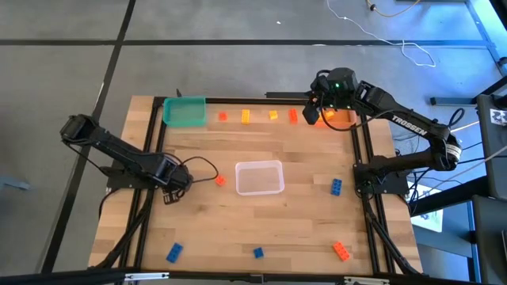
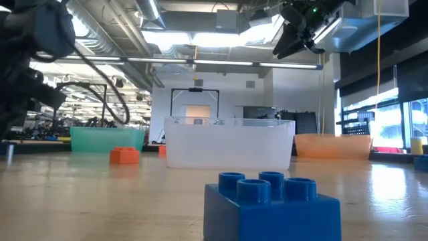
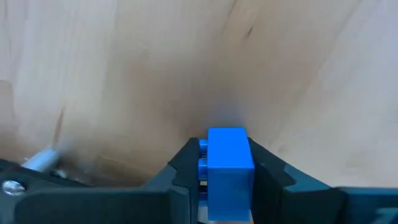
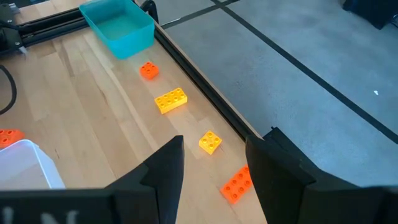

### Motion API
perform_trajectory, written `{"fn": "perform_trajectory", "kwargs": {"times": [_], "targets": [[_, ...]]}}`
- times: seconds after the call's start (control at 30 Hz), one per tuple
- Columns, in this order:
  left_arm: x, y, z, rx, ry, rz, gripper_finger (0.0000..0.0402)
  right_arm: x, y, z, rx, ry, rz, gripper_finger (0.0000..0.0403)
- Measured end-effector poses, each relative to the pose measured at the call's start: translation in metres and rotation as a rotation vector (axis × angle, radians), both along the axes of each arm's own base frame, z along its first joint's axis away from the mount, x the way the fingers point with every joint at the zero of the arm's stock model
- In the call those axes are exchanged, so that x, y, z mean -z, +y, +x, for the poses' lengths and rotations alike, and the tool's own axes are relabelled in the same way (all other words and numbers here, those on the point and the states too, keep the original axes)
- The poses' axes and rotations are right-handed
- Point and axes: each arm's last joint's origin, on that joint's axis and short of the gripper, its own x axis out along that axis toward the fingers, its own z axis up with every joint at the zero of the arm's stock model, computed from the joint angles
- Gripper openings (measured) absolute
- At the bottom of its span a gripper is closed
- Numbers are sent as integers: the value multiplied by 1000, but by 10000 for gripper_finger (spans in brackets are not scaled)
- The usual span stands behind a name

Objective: Sort & place blocks by color
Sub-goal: Put the top left blue game piece into the blue bin

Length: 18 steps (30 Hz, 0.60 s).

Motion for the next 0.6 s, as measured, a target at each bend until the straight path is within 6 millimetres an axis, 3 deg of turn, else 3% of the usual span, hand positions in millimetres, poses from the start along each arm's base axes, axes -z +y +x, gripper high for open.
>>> {"fn": "perform_trajectory", "kwargs": {"times": [0.33,0.6], "targets": [[-53,14,40,-176,-213,-1,80,0,0,0,2,-2,2,173],[-116,68,64,-426,-427,207,80,0,0,0,0,-1,0,173]]}}
